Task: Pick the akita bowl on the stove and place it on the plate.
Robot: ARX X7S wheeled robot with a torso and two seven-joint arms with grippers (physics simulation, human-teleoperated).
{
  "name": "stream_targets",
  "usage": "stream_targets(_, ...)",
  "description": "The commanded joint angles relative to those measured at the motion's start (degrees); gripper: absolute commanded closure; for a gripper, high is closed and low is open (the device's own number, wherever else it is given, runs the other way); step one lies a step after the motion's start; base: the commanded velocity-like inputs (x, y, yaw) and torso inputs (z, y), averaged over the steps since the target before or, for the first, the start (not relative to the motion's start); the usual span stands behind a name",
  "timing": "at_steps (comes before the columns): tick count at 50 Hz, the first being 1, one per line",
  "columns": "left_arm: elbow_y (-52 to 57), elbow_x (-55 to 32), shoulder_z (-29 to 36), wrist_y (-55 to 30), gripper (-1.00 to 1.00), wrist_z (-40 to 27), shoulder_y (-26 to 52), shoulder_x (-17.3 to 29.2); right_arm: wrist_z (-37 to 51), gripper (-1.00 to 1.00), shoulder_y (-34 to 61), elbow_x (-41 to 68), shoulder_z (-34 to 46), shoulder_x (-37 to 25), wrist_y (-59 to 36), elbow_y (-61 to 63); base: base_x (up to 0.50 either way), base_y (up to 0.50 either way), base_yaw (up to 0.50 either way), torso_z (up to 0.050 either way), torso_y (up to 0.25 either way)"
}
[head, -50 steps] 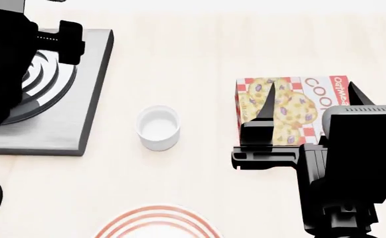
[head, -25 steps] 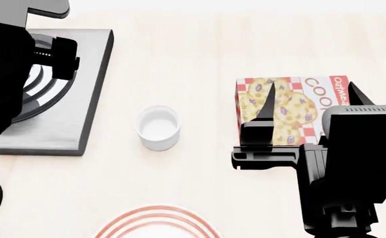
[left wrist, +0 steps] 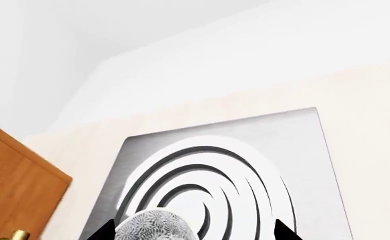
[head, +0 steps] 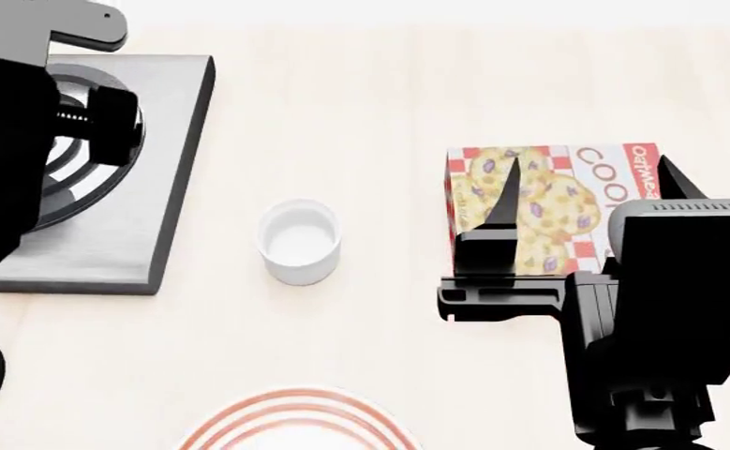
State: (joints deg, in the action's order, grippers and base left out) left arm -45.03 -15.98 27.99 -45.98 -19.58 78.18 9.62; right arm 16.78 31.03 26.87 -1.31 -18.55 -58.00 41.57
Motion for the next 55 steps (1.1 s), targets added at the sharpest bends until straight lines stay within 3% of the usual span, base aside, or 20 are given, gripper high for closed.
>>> stream_targets(1, 0.02, 0.01, 0.06, -0.61, -1.0, -0.77, -0.42, 0.24, 0.33, -1.0, 0.12, 0.41, -0.01, -0.13, -0.3, 0.13, 0.0, 0.0, 0.0, 0.0, 0.0)
stream_targets(55, -0.14, 0.07, 0.7, -3.03, -1.0, -3.05, -1.64, 1.19, 1.31, -1.0, 0.09, 1.54, 0.33, -0.86, 0.35, -0.25, 0.0, 0.0, 0.0, 0.0, 0.0)
